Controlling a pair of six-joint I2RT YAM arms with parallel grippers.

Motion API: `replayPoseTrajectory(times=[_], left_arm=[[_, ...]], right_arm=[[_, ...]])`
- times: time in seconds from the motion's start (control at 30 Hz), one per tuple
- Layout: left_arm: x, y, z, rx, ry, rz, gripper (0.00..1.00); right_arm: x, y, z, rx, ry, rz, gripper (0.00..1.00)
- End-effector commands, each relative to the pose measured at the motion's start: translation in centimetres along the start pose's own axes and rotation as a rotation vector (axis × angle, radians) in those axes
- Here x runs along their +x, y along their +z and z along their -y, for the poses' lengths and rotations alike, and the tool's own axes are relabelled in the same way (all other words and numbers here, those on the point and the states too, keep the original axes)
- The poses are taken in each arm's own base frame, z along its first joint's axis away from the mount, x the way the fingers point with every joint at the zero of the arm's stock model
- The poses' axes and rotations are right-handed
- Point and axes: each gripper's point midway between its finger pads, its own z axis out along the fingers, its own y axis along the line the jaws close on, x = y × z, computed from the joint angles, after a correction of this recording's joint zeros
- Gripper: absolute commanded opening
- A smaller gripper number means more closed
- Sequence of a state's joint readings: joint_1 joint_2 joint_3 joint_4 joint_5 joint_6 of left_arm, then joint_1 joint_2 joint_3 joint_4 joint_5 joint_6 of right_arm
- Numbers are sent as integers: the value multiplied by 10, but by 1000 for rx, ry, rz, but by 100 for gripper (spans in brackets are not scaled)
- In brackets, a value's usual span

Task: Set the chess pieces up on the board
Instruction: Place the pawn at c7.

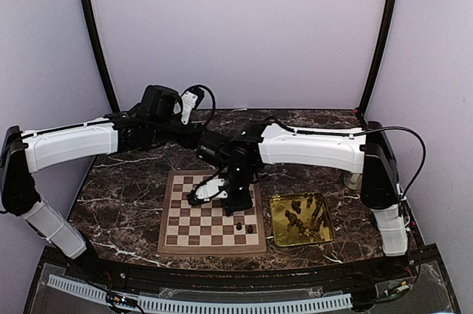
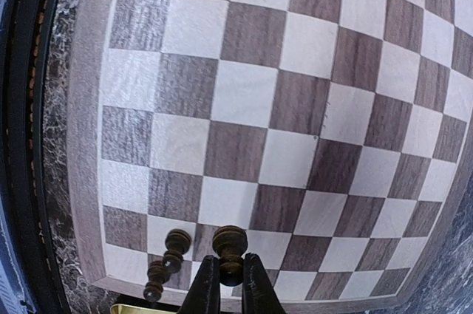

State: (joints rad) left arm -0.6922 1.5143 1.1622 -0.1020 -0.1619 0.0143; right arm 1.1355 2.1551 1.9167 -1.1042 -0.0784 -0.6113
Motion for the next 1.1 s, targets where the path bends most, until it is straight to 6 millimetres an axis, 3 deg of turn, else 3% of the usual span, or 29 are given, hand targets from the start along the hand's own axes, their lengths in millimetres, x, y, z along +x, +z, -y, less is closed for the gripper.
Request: replayPoseTrajectory(times=[0.0, 0.33, 0.87, 1.0, 1.07], left_arm=[[-9, -13, -9, -25, -8, 39, 66], [-10, -15, -9, -21, -6, 46, 66], [-7, -11, -9, -15, -6, 37, 66], [-6, -11, -8, -12, -5, 34, 66], [-6, -10, -8, -12, -4, 32, 66]], right_arm=[[-11, 4, -21, -42, -56, -21, 9], [-11, 20, -37, -92, -68, -52, 10], [-12, 34, -37, -106, -61, -66, 12], [-12, 35, -38, -107, -62, -64, 16], [-13, 35, -38, -106, -58, -63, 23]])
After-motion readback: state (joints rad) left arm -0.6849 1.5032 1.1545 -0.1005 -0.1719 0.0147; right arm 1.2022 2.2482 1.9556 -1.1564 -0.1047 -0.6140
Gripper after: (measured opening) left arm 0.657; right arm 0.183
